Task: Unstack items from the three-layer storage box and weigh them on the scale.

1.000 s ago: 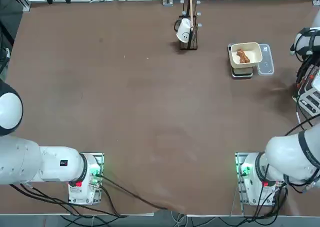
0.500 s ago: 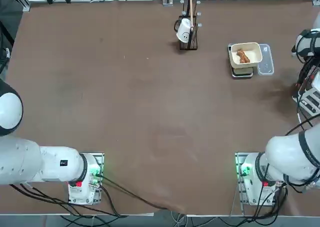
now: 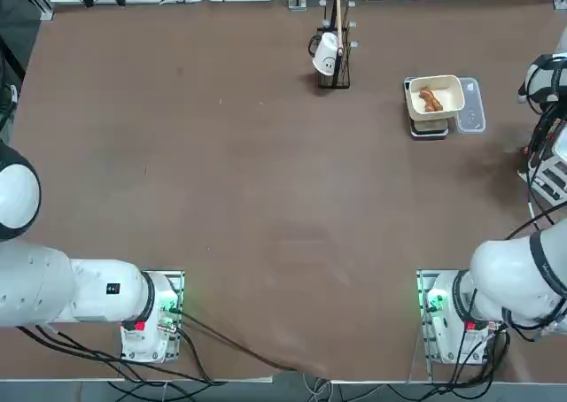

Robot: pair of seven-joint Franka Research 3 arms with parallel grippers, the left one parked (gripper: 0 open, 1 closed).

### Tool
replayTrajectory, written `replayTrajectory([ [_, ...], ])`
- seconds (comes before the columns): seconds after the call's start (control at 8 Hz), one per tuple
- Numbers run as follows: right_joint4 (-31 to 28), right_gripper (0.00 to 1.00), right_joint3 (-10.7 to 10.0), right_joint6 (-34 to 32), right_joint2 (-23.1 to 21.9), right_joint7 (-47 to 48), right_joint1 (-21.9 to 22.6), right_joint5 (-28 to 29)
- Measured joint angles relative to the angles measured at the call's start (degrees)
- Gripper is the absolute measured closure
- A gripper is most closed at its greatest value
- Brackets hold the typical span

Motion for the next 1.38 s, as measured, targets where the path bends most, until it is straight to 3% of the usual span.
replayTrajectory([
  [0.38, -0.04, 0.59, 0.00, 0.54, 0.65, 0.00, -0.05, 0.00],
  [0.5, -0.03, 0.73, 0.00, 0.60, 0.66, 0.00, -0.05, 0.00],
  [0.75, -0.04, 0.84, 0.14, 0.69, 0.65, 0.00, -0.05, -0.54],
  [1.38, -0.04, 0.88, 0.20, 0.69, 0.59, 0.00, -0.05, -0.67],
])
